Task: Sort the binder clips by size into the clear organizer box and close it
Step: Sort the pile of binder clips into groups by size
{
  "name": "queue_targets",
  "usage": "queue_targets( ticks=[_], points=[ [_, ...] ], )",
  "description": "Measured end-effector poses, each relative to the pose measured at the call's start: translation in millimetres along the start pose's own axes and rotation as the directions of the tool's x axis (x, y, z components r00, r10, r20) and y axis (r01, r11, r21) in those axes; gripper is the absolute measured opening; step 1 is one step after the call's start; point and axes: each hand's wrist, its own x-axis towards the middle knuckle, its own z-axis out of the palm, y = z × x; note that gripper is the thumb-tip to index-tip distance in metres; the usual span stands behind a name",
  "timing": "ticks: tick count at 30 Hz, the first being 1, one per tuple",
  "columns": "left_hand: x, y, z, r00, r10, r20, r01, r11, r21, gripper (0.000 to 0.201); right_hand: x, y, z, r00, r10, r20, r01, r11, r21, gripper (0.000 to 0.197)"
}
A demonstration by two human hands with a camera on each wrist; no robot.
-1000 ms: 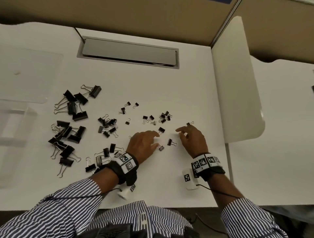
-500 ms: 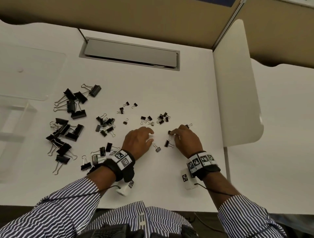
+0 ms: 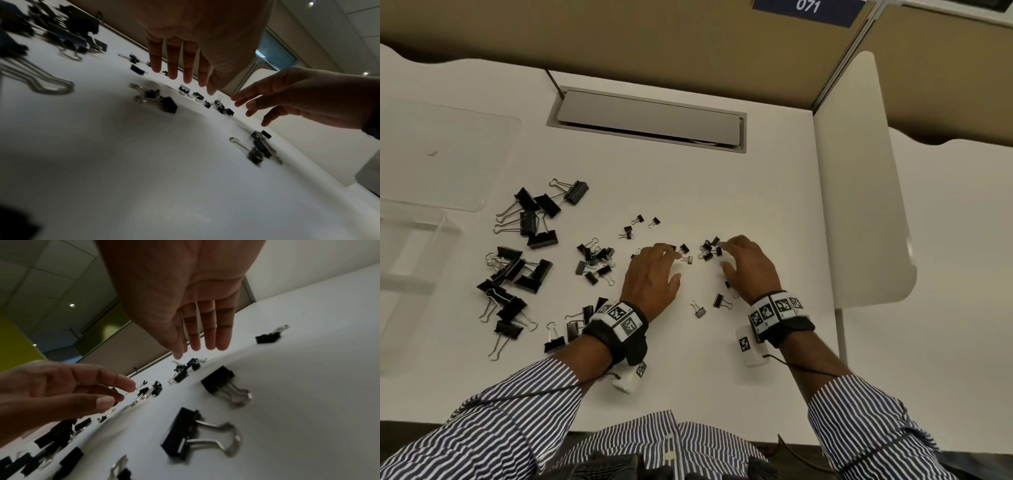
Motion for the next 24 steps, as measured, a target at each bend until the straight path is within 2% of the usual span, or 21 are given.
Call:
queue_targets(
  ticks=[4,10,16,19,24],
  points=[
    [-6,-13,-1,1.000,-0.022,-0.004,0.022,1.000,-0.022,0.032,10,-16,4,1.000,-0.020,0.015,0.020,0.999,-0.041,0.047],
    [-22,-26,-7,0.999,-0.014,-0.041,0.011,0.996,-0.088,0.022,17,-29,9,0.999,-0.039,0.008,0.039,0.999,-0.030,0.037],
    [-35,-34,-14,1.000,-0.006,-0.019,0.004,0.995,-0.102,0.017,17,-50,20,0.984,-0.158,0.086,0.165,0.983,-0.077,0.048],
    [-42,-39,-17,1.000,0.005,-0.011,-0.006,0.992,-0.130,0.019,18,-54,19,0.994,-0.111,-0.008,0.111,0.994,0.016,0.044],
    [-48,-50,-27,0.997,0.072,-0.025,-0.076,0.974,-0.214,0.023,1,-41,3,0.993,0.069,-0.098,-0.061,0.994,0.089,0.028]
  ],
)
